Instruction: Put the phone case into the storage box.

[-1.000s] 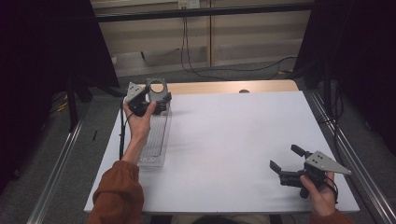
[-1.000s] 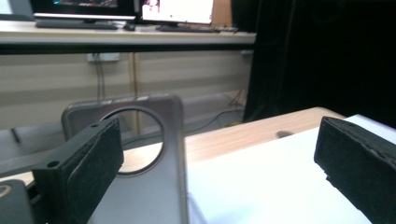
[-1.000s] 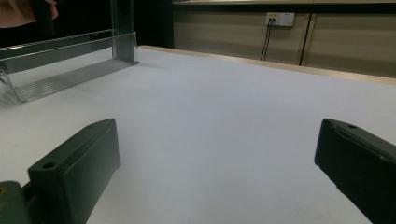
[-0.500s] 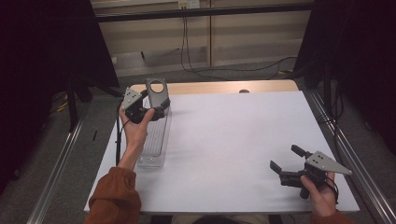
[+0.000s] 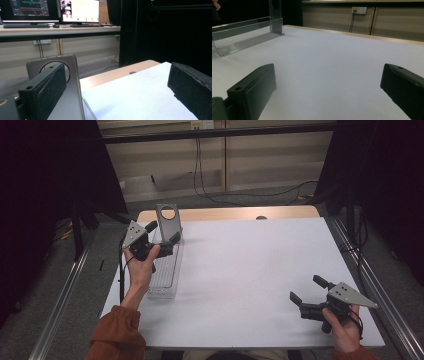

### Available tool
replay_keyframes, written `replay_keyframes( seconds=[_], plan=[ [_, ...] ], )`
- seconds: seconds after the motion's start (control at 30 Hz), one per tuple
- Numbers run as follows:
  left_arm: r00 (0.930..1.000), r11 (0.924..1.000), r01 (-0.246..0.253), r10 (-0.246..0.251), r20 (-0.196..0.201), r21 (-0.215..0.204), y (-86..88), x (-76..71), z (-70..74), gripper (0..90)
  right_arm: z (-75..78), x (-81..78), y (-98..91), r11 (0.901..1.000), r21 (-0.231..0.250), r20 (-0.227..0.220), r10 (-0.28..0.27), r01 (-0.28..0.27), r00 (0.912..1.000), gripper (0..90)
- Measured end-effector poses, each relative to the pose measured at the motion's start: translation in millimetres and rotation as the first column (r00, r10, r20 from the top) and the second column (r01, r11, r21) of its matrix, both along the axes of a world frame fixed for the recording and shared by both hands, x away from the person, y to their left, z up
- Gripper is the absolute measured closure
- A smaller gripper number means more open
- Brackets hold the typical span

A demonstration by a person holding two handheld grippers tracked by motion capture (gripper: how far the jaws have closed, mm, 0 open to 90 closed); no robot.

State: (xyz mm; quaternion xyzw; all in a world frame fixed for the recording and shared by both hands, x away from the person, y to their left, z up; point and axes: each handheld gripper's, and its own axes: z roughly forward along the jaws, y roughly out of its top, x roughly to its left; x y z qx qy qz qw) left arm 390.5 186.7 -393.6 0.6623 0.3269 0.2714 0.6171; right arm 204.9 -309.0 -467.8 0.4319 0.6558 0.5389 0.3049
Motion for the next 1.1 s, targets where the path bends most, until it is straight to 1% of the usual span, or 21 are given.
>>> replay_keyframes(
  seconds=[0.03, 0.1, 0.13, 0.17, 0.2, 0.23, 0.3, 0.37, 0.47, 0.5, 0.53, 0.57, 0.67, 0.7, 0.77, 0.8, 0.93, 0.97, 1.0, 1.03, 1.1],
  plan=[
    [1.0, 1.0, 0.002, -0.002, -0.001, 0.006, 1.1, -2.1, -0.2, 2.3, 0.3, -0.2, 0.8, 1.0, 0.002, 0.004, -0.004, 0.004, 1.0, 0.0],
    [1.0, 1.0, -0.002, 0.002, 0.003, -0.004, 2.6, -7.0, 0.3, 2.4, 0.8, -0.7, 1.2, 1.0, -0.004, 0.004, 0.003, -0.003, 1.0, 0.0],
    [1.0, 1.0, -0.002, 0.002, 0.005, 0.001, 4.0, -9.6, 0.7, 2.4, 1.1, -0.8, 1.5, 1.0, -0.002, 0.004, 0.002, -0.002, 1.0, 0.0],
    [0.9999, 1.0, -0.006, 0.006, 0.014, -0.003, 4.7, -11.8, 0.8, 2.4, 1.1, -0.8, 1.2, 1.0, -0.003, 0.006, 0.004, -0.004, 1.0, 0.0],
    [0.9998, 1.0, -0.004, 0.004, 0.017, 0.006, 6.7, -14.4, 1.0, 2.4, 1.1, -0.6, 1.4, 1.0, -0.002, 0.003, 0.002, -0.002, 1.0, 0.0],
    [0.9998, 0.9999, -0.005, 0.006, 0.017, -0.01, 6.9, -16.7, 0.7, 2.4, 0.9, -0.5, 1.3, 1.0, -0.001, 0.004, 0.001, -0.001, 1.0, 0.0],
    [0.9999, 0.9998, 0.008, -0.008, 0.012, -0.016, 9.0, -20.8, 0.6, 2.3, 0.8, -0.8, 1.4, 1.0, 0.01, 0.002, -0.001, 0.001, 1.0, 0.0],
    [0.9998, 0.9999, 0.01, -0.01, 0.019, -0.011, 11.1, -25.4, 0.3, 2.3, 1.0, -0.6, 1.1, 1.0, 0.008, 0.008, -0.002, 0.002, 1.0, 0.0],
    [0.9995, 0.9996, 0.009, -0.008, 0.031, -0.026, 13.8, -33.6, 0.2, 2.3, 1.1, -1.2, 0.2, 1.0, 0.004, 0.008, -0.003, 0.003, 1.0, 0.0],
    [0.9995, 0.9997, 0.011, -0.01, 0.031, -0.021, 14.7, -35.9, 0.2, 2.3, 1.5, -1.1, 0.7, 0.9999, 0.012, 0.009, -0.01, 0.01, 0.9999, 0.0],
    [0.9996, 0.9997, 0.013, -0.012, 0.026, -0.023, 14.8, -39.3, 0.0, 2.3, 1.6, -1.2, 0.6, 0.9998, 0.013, 0.009, -0.012, 0.012, 0.9999, 0.0],
    [0.9996, 0.9999, 0.005, -0.005, 0.027, -0.012, 16.1, -42.3, -0.4, 2.3, 1.6, -1.2, 0.6, 0.9998, 0.013, 0.01, -0.012, 0.012, 0.9999, 0.0],
    [0.9997, 0.9996, 0.0, 0.0, 0.025, -0.029, 18.8, -51.1, -3.2, 2.4, 1.4, -1.2, 0.7, 1.0, 0.006, 0.009, -0.005, 0.005, 0.9999, 0.0],
    [0.9996, 0.9999, 0.001, 0.0, 0.027, -0.016, 20.8, -53.0, -4.4, 2.4, 1.3, -0.9, 0.5, 1.0, 0.003, 0.01, -0.003, 0.003, 0.9999, 0.0],
    [0.9999, 0.9996, -0.003, 0.003, 0.013, -0.028, 22.3, -57.1, -7.8, 2.3, 1.0, -0.8, 0.6, 1.0, 0.006, 0.007, -0.005, 0.004, 1.0, 0.0],
    [0.9999, 0.9998, -0.005, 0.006, 0.014, -0.02, 24.3, -59.3, -9.3, 2.3, 1.0, -0.7, 0.4, 1.0, 0.005, 0.009, -0.006, 0.006, 0.9999, 0.0],
    [0.9999, 0.9995, -0.003, 0.004, 0.013, -0.031, 28.5, -69.6, -12.8, 2.3, 1.1, -0.3, 0.6, 1.0, 0.002, 0.011, -0.005, 0.005, 0.9999, 0.0],
    [0.9999, 0.9998, -0.001, 0.001, 0.014, -0.017, 30.1, -72.2, -13.5, 2.3, 1.1, -0.5, 0.7, 1.0, 0.002, 0.01, -0.004, 0.004, 0.9999, 0.0],
    [0.9998, 1.0, 0.001, -0.001, 0.018, -0.01, 30.8, -74.4, -14.6, 2.4, 1.2, -0.8, 0.5, 1.0, 0.0, 0.01, -0.003, 0.003, 0.9999, 0.0],
    [0.9999, 1.0, -0.003, 0.003, 0.011, -0.007, 30.5, -77.4, -16.4, 2.5, 1.4, -1.0, 0.8, 1.0, 0.004, 0.011, -0.008, 0.008, 0.9999, 0.0],
    [0.9999, 0.9999, 0.001, -0.001, 0.013, 0.012, 32.4, -83.3, -20.9, 2.7, 1.4, -1.8, 0.2, 0.9998, 0.01, 0.012, -0.015, 0.014, 0.9998, 0.0]
  ],
)
